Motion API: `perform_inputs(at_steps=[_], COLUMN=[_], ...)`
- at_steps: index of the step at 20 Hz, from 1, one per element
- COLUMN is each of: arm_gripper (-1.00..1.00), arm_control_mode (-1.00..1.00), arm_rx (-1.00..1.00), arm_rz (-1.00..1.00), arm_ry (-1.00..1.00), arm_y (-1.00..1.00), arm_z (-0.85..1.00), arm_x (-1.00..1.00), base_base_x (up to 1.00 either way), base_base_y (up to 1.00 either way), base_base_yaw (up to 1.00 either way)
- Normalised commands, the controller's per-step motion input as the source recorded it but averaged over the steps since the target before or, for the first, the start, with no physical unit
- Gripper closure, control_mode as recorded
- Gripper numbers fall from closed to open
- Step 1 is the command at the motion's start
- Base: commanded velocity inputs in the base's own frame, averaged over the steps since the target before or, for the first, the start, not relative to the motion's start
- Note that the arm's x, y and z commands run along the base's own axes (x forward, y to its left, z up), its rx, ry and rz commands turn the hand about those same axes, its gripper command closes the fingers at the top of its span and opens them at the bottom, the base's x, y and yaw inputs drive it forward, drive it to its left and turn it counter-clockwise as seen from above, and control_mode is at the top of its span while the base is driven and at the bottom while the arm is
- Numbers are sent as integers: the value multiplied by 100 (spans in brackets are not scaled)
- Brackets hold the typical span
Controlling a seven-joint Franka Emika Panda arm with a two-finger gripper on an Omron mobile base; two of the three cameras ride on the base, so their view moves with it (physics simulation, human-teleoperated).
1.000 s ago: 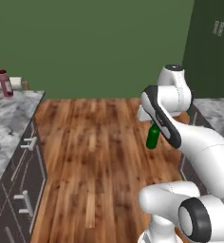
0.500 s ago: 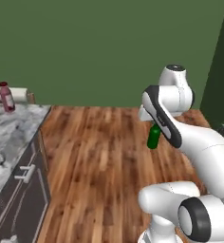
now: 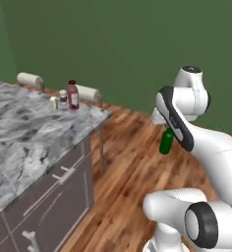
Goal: Move the drinks to the dining counter.
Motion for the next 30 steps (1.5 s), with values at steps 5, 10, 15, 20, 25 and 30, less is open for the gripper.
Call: perform_inputs(at_steps=[5, 10, 15, 20, 25, 30], arm_gripper=[100, 100, 100, 100, 100, 100], arm_control_mode=[100, 100, 100, 100, 100, 100], arm_rx=[0, 0, 0, 0, 0, 0], arm_rz=[0, 0, 0, 0, 0, 0], arm_ry=[0, 0, 0, 0, 0, 0], arm_y=[0, 0, 0, 0, 0, 0], arm_z=[0, 0, 0, 0, 0, 0], arm_x=[0, 0, 0, 0, 0, 0], base_base_x=[47, 52, 50, 39, 53, 81], base_base_y=[-1, -1, -12, -28, -55, -85], base_base_yaw=[86, 86, 65, 36, 7, 0])
